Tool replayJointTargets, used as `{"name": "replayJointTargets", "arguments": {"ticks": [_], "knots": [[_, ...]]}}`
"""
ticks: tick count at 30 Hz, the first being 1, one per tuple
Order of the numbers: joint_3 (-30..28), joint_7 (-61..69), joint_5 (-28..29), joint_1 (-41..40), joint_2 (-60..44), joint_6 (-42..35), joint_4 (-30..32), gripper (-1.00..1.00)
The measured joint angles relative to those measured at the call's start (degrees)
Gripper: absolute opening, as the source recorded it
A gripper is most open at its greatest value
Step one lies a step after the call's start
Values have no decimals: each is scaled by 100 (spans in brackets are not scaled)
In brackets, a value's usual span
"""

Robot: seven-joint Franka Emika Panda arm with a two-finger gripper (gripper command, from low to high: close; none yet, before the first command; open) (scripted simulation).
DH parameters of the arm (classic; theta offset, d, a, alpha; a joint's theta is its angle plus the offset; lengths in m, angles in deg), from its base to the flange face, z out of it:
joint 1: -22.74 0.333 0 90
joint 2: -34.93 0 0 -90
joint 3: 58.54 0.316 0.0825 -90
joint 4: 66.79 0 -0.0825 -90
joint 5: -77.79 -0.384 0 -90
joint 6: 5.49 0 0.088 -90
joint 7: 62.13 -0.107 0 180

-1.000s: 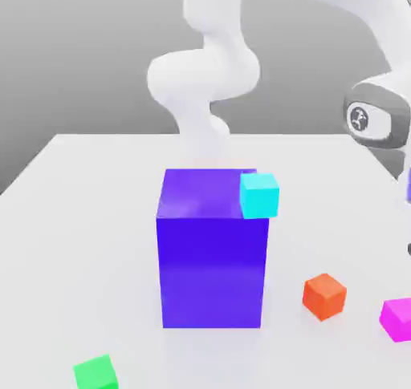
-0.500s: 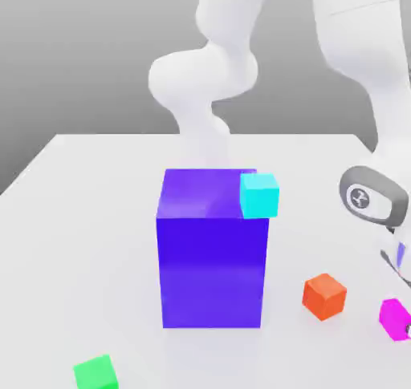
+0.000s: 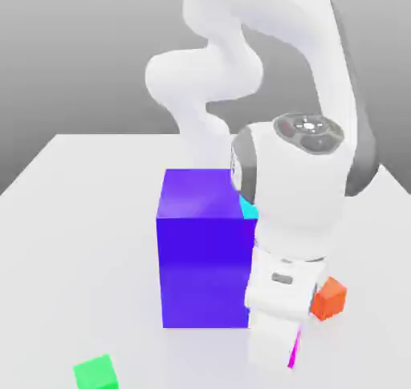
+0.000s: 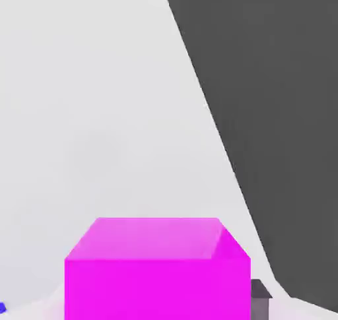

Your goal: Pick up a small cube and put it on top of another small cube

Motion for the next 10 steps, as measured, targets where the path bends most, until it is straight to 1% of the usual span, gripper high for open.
{"name": "replayJointTargets", "arguments": {"ticks": [3, 5, 6, 7, 10], "knots": [[-364, 78, -193, -463, 10, -54, -36, -100], [-498, 237, -488, -850, -295, 94, -177, -100], [-473, 374, -725, -1113, -605, 277, -288, -100], [-453, 444, -847, -1252, -772, 380, -344, 100], [-453, 444, -847, -1252, -772, 380, -344, 100]]}}
